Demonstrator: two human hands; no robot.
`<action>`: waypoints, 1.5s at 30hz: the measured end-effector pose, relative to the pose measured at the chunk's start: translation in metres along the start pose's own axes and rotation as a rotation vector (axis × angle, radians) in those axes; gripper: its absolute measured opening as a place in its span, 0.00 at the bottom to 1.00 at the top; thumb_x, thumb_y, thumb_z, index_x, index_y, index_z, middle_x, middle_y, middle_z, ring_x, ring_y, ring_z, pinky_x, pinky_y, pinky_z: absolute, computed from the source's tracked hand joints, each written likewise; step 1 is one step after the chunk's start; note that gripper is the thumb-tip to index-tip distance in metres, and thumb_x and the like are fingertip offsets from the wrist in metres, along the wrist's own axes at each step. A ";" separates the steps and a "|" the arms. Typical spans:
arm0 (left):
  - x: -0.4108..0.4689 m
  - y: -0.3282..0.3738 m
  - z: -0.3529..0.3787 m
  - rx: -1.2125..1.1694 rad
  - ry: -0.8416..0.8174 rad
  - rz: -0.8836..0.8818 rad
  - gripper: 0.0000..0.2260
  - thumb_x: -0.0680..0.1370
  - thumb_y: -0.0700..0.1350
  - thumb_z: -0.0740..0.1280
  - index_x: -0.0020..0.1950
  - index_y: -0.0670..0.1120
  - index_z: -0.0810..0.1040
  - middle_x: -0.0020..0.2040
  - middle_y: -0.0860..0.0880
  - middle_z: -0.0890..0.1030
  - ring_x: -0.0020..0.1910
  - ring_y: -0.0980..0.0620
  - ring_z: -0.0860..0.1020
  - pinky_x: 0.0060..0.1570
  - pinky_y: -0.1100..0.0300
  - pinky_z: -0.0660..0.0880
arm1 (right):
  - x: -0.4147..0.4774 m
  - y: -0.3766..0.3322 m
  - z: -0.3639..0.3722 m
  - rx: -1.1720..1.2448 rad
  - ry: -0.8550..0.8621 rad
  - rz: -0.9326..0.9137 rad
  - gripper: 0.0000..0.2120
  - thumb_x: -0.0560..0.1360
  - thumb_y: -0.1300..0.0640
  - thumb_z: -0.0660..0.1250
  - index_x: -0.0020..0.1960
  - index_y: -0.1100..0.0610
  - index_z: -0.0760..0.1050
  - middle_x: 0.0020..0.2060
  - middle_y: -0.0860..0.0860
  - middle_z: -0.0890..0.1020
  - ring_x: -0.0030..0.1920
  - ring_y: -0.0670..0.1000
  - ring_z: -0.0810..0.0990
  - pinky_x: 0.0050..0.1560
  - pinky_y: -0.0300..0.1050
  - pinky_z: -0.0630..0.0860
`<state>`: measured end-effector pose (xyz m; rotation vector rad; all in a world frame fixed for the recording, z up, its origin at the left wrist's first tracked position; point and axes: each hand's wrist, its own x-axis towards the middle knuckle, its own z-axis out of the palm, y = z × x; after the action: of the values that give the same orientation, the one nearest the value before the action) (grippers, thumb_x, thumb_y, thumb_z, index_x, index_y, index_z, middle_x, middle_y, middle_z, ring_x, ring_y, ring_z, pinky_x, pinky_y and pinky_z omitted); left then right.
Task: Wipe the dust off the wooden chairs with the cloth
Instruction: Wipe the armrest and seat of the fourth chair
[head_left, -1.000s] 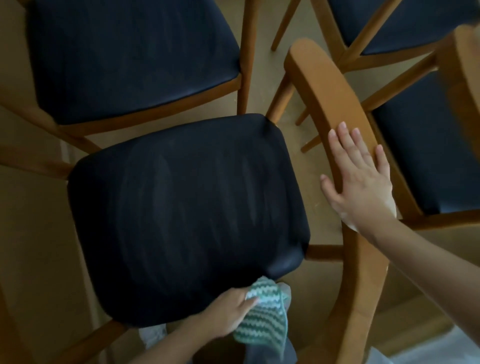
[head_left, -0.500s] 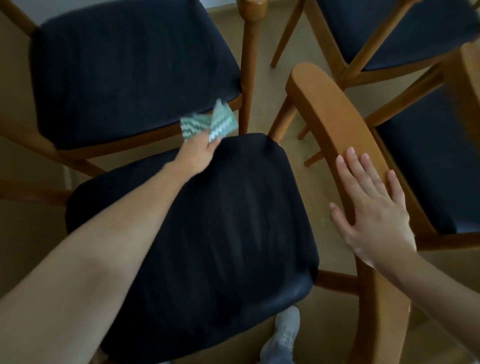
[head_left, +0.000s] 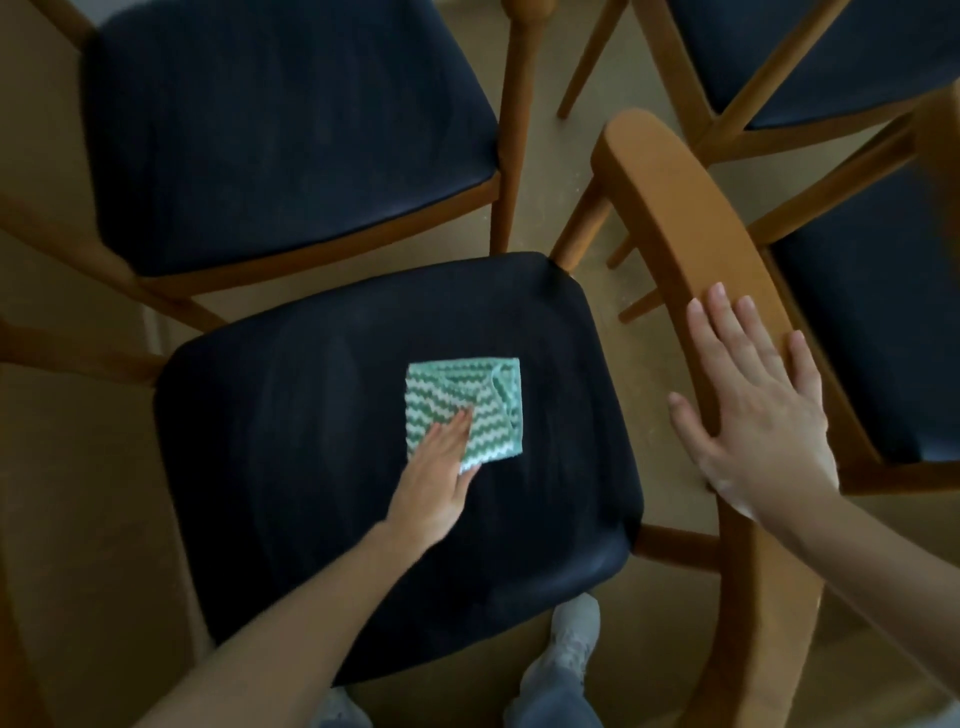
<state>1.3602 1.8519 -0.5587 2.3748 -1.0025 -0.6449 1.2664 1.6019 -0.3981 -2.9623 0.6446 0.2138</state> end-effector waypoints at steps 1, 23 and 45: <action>-0.013 0.003 0.004 0.002 -0.030 0.014 0.23 0.78 0.48 0.55 0.68 0.35 0.69 0.68 0.41 0.71 0.69 0.50 0.66 0.73 0.63 0.46 | 0.000 0.000 0.000 -0.001 -0.001 0.000 0.33 0.75 0.41 0.46 0.77 0.50 0.43 0.76 0.46 0.44 0.75 0.45 0.40 0.74 0.54 0.40; -0.160 0.051 0.038 -0.182 -0.792 -0.303 0.30 0.78 0.64 0.46 0.72 0.48 0.66 0.70 0.51 0.70 0.68 0.55 0.68 0.62 0.72 0.58 | -0.001 -0.005 -0.012 -0.040 -0.078 0.008 0.32 0.79 0.43 0.49 0.77 0.50 0.38 0.76 0.47 0.39 0.75 0.48 0.36 0.73 0.54 0.35; -0.165 0.106 -0.122 -0.355 -0.186 -0.493 0.12 0.82 0.52 0.56 0.48 0.49 0.76 0.45 0.53 0.80 0.41 0.58 0.76 0.43 0.61 0.72 | -0.062 -0.043 -0.059 0.162 -0.326 -0.100 0.35 0.80 0.48 0.57 0.77 0.53 0.38 0.77 0.50 0.46 0.77 0.50 0.46 0.75 0.53 0.46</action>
<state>1.2735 1.9397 -0.3630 2.2677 -0.3165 -1.1345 1.2355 1.6581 -0.3268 -2.7075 0.4474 0.5901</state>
